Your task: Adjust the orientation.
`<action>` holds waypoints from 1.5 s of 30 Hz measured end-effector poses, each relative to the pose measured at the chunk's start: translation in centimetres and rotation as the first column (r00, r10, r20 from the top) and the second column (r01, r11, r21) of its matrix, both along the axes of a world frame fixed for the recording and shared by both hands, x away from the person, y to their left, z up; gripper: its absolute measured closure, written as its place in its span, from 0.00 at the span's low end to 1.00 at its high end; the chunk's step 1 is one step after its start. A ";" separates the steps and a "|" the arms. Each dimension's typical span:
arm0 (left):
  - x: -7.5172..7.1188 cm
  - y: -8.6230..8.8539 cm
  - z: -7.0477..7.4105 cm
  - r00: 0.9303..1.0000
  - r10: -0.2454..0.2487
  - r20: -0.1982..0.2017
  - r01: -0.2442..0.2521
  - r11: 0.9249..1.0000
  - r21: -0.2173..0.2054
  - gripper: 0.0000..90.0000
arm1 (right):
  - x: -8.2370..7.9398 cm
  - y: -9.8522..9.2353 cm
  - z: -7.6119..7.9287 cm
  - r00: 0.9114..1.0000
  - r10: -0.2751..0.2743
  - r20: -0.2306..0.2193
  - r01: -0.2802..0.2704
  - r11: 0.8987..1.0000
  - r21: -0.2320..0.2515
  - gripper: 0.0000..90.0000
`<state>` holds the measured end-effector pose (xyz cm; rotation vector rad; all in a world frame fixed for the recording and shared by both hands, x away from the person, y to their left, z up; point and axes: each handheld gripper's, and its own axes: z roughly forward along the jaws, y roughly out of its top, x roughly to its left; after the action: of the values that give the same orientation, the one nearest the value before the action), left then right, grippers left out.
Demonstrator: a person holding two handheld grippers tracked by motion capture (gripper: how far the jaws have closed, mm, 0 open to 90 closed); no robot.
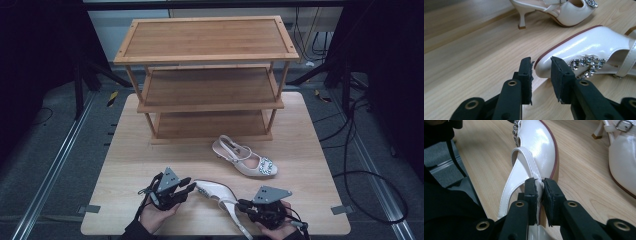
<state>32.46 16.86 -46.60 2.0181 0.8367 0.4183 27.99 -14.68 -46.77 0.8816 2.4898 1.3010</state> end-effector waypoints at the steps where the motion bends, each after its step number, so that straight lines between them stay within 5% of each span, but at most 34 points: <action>1: 0.2 -0.1 0.1 1.000 -0.003 0.003 0.003 1.000 -0.003 0.77 | 0.1 -0.1 0.0 1.000 -0.004 -0.002 0.004 1.000 0.009 0.90; 14: 2.3 -1.7 1.0 0.999 0.014 0.040 -0.014 1.000 0.014 0.78 | 3.4 -2.2 0.0 0.997 -0.072 -0.012 0.072 0.996 0.044 0.89; 20: 2.4 0.9 1.2 0.996 0.080 0.039 -0.080 0.997 0.006 0.78 | 6.0 -2.8 -0.2 0.997 -0.066 -0.048 0.071 0.993 0.094 0.89; 24: 2.2 2.8 1.1 0.992 0.121 0.029 -0.121 0.993 -0.006 0.78 | 6.9 -2.4 0.3 0.997 -0.068 -0.038 0.070 0.996 0.048 0.89; 30: 1.9 4.7 0.9 0.988 0.155 0.020 -0.155 0.988 -0.008 0.79 | 7.3 -2.2 0.5 0.993 -0.095 -0.075 0.098 0.994 0.044 0.89; 40: 1.4 6.4 0.1 0.984 0.179 -0.001 -0.179 0.984 0.002 0.81 | 7.4 -2.4 0.9 0.987 -0.160 -0.017 0.160 0.985 0.068 0.83; 45: 1.3 6.9 0.1 0.982 0.189 -0.005 -0.189 0.982 -0.005 0.81 | 7.5 -3.6 2.1 0.978 -0.199 0.056 0.193 0.976 0.103 0.74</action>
<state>33.76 23.78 -46.52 1.9419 1.0354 0.5179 35.48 -18.27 -44.63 1.0579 2.2409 1.3694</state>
